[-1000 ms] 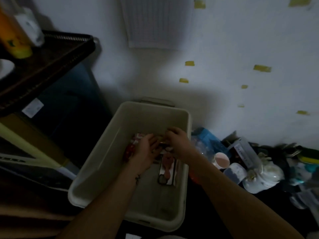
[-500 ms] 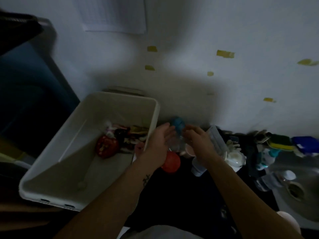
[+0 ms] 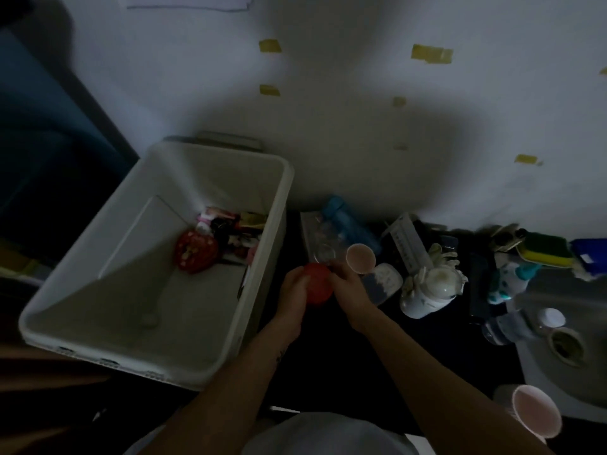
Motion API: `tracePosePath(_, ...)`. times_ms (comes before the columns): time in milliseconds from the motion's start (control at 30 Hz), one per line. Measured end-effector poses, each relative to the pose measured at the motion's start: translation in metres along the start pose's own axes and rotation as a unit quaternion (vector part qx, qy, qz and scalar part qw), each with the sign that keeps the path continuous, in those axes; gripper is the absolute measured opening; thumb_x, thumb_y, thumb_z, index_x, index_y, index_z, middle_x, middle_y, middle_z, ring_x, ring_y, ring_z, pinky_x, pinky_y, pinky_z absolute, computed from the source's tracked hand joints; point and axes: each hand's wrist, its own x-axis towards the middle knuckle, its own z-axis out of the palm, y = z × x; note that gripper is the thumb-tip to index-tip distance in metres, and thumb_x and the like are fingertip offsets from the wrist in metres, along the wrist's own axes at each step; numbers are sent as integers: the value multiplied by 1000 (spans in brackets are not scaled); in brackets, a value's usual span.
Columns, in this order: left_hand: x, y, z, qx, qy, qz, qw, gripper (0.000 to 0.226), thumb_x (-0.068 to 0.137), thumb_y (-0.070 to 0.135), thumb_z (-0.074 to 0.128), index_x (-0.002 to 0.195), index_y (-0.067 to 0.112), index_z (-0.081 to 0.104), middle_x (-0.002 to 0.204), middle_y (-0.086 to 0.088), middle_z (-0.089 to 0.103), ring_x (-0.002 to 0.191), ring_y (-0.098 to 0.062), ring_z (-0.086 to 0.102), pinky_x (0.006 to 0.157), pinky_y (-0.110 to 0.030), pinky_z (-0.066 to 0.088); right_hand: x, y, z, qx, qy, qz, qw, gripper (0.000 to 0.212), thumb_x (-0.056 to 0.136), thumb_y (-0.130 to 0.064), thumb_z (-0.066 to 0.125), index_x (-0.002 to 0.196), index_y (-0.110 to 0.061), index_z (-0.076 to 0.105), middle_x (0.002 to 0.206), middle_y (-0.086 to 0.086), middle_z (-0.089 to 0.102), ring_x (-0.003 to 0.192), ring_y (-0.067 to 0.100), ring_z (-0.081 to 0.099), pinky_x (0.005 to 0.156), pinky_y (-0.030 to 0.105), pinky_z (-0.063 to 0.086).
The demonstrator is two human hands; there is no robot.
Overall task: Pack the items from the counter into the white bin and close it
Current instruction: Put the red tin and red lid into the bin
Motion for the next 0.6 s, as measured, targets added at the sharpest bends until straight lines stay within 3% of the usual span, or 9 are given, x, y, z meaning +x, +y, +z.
tracePosePath(67, 5, -7, 2, 2, 17, -3, 1000, 41, 92, 19, 56, 132, 25, 51, 115, -4, 62, 98, -20, 63, 70, -26, 51, 5, 7, 5, 8, 1, 14, 1000, 35, 96, -5, 51, 131, -6, 55, 122, 14, 65, 103, 21, 66, 76, 18, 54)
tracePosePath(200, 16, -14, 3, 32, 36, -7, 999, 52, 93, 17, 53, 143, 27, 41, 133, -8, 53, 113, -25, 57, 87, -33, 50, 13, 20, 10, 16, 6, 34, 999, 36, 93, -4, 53, 129, -6, 58, 118, 15, 68, 99, 22, 69, 78, 23, 58)
tracePosePath(400, 24, -23, 1, 50, 43, -10, 998, 59, 90, 9, 54, 145, 25, 38, 134, -10, 55, 102, -20, 57, 75, -25, 48, 17, 35, 12, 1, 16, 55, 998, 51, 90, 0, 55, 139, -12, 48, 127, 8, 62, 108, 21, 63, 90, 28, 51)
tracePosePath(600, 12, -30, -1, 54, 26, 5, 998, 63, 87, 12, 58, 144, 30, 37, 134, -7, 54, 106, -19, 59, 85, -28, 49, 10, 47, 7, -46, 10, 51, 998, 50, 88, -10, 60, 137, -12, 48, 126, 10, 62, 108, 21, 64, 95, 38, 54)
